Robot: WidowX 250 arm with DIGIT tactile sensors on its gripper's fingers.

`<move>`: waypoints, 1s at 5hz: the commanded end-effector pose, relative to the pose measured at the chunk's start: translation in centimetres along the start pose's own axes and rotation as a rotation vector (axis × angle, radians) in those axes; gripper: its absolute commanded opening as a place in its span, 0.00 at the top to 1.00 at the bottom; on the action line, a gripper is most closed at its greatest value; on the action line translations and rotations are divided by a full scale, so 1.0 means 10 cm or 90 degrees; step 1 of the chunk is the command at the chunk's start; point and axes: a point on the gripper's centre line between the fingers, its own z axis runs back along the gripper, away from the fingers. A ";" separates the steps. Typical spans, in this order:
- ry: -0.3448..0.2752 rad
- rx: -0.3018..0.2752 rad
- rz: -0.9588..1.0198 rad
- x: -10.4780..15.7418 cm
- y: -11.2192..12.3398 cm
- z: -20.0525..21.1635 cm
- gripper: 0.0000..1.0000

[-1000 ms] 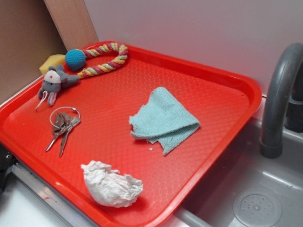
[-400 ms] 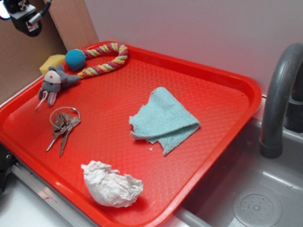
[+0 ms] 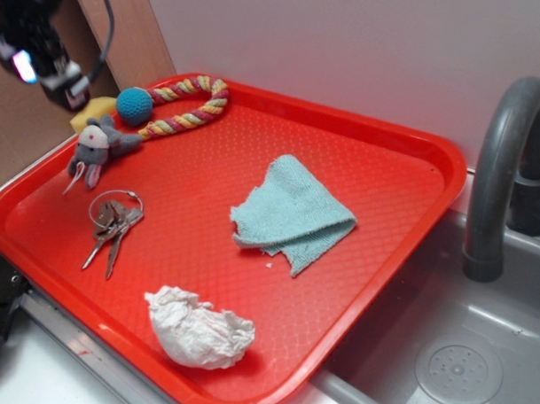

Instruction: Grab the gray animal.

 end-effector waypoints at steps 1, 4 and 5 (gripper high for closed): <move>-0.028 -0.019 0.037 0.14 0.12 -0.30 0.00; -0.012 -0.005 -0.015 0.32 -0.08 -0.62 0.00; 0.009 0.015 -0.013 0.30 -0.08 -0.70 0.00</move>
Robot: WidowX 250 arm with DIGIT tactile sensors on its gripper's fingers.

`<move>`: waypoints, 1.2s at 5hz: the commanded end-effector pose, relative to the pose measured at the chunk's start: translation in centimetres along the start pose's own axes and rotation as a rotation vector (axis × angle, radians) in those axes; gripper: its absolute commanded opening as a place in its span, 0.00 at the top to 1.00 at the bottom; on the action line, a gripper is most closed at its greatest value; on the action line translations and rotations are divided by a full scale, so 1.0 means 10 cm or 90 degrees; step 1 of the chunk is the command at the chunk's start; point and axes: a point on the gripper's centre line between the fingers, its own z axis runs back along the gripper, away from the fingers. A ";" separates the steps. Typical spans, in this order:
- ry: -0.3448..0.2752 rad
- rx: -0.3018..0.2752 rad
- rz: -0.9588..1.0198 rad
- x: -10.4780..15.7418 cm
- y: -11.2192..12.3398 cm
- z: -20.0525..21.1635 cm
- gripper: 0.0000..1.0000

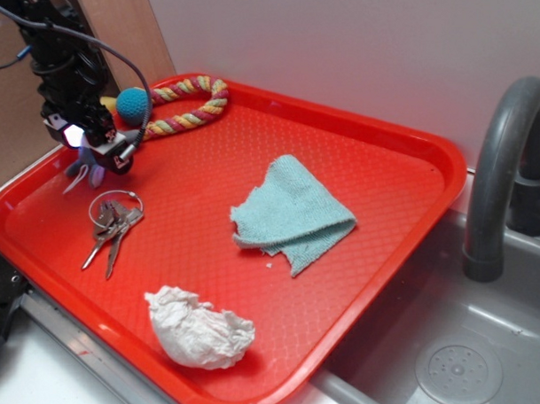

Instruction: Grab the gray animal.

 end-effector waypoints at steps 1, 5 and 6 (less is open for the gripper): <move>0.002 0.052 0.005 0.08 0.01 0.00 1.00; 0.023 -0.104 0.064 -0.20 -0.41 1.24 1.00; 0.001 -0.172 -0.037 -0.34 -0.58 1.80 1.00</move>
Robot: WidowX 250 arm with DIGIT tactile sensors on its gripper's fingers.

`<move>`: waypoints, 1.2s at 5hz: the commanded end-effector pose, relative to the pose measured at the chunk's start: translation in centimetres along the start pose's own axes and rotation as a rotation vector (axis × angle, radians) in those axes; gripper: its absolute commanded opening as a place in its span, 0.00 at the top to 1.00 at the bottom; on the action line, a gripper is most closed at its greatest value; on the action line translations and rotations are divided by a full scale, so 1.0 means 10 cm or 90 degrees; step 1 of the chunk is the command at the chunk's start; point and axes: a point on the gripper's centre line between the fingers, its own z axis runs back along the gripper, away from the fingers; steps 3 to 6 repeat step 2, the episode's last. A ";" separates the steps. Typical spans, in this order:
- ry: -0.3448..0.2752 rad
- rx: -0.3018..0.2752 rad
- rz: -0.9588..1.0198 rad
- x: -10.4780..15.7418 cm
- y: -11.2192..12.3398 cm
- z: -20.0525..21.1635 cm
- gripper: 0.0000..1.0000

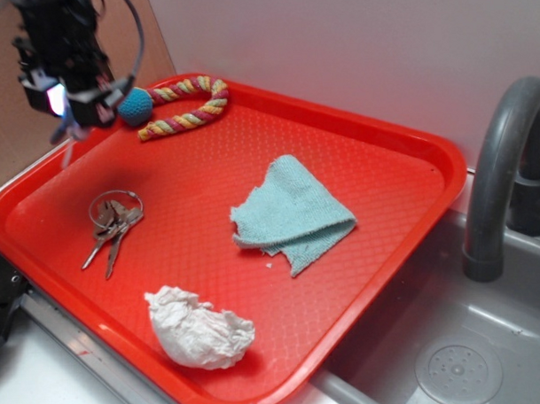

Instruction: Grab the gray animal.

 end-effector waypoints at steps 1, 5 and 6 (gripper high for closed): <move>-0.074 -0.061 -0.163 -0.30 -0.41 0.94 1.00; -0.100 -0.056 -0.194 -0.29 -0.46 0.98 1.00; -0.100 -0.056 -0.194 -0.29 -0.46 0.98 1.00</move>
